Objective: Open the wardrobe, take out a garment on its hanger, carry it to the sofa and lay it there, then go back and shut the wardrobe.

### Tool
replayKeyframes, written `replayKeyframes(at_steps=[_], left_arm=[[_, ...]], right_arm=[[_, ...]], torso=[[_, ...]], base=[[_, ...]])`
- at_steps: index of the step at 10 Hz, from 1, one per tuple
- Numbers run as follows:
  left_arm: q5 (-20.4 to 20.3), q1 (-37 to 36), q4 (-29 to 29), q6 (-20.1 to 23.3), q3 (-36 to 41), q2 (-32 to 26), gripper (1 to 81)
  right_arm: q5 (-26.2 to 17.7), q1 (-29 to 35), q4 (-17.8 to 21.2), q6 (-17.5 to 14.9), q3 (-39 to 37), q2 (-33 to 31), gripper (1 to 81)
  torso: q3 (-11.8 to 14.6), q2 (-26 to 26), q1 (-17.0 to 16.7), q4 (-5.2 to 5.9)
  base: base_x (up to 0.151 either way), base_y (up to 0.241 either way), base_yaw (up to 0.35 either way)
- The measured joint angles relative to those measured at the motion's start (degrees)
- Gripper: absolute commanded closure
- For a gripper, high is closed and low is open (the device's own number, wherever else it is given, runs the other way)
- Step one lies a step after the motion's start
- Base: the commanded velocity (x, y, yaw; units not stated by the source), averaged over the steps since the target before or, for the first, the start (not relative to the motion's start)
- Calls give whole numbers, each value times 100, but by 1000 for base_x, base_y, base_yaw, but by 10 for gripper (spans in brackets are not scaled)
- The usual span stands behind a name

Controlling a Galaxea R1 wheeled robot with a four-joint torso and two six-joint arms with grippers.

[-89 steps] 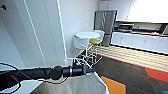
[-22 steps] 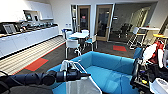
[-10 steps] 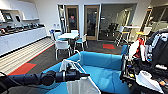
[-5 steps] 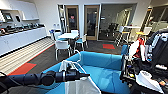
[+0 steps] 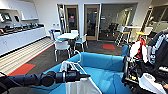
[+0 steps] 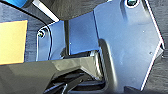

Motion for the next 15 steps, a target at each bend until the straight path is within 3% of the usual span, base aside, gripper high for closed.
replayKeyframes(at_steps=[9, 15], left_arm=[[0, -2, 7, 9, 2, -2, 811], [-16, 61, 93, 6, 0, -7, 811]], right_arm=[[13, -48, 0, 0, 0, 0, 10], [18, -20, 2, 4, 0, -2, 10]], torso=[[2, 0, 5, 0], [-61, 0, 0, 0]], base=[[81, 0, 0], [0, 0, 0]])
